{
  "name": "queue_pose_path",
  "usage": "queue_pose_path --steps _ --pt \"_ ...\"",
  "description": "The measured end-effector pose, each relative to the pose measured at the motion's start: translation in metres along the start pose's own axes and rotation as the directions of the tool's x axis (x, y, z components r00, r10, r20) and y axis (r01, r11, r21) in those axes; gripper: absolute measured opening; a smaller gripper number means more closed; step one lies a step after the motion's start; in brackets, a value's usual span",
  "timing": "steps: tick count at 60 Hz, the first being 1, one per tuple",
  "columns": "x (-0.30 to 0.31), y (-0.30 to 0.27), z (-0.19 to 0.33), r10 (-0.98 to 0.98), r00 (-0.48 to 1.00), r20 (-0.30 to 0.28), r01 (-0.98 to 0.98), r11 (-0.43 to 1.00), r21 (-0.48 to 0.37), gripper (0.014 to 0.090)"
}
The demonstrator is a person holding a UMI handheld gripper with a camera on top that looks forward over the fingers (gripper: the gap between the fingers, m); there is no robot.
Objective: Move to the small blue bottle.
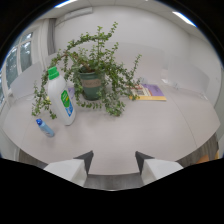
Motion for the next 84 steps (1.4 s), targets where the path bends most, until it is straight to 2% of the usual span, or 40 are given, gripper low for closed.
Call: queue_pose_path --steps 13,25,39,50,68,84 --pt "-0.005 0.010 -0.010 0.005 1.000 -0.008 -0.005 1.000 -0.002 0.0841" --pt "-0.029 0.044 -0.025 0.002 1.000 -0.017 -0.003 0.999 -0.036 0.0844" --pt "-0.100 0.076 -0.039 0.031 0.998 -0.046 -0.034 0.998 -0.060 0.0844" --pt "-0.177 0.088 -0.038 0.027 1.000 -0.005 -0.027 0.998 -0.056 0.0846" --pt "-0.259 0.080 0.001 -0.024 0.997 0.069 0.027 0.999 -0.042 0.0843" --pt "-0.279 0.042 0.061 -0.052 0.997 0.049 0.052 0.999 0.007 0.0839"
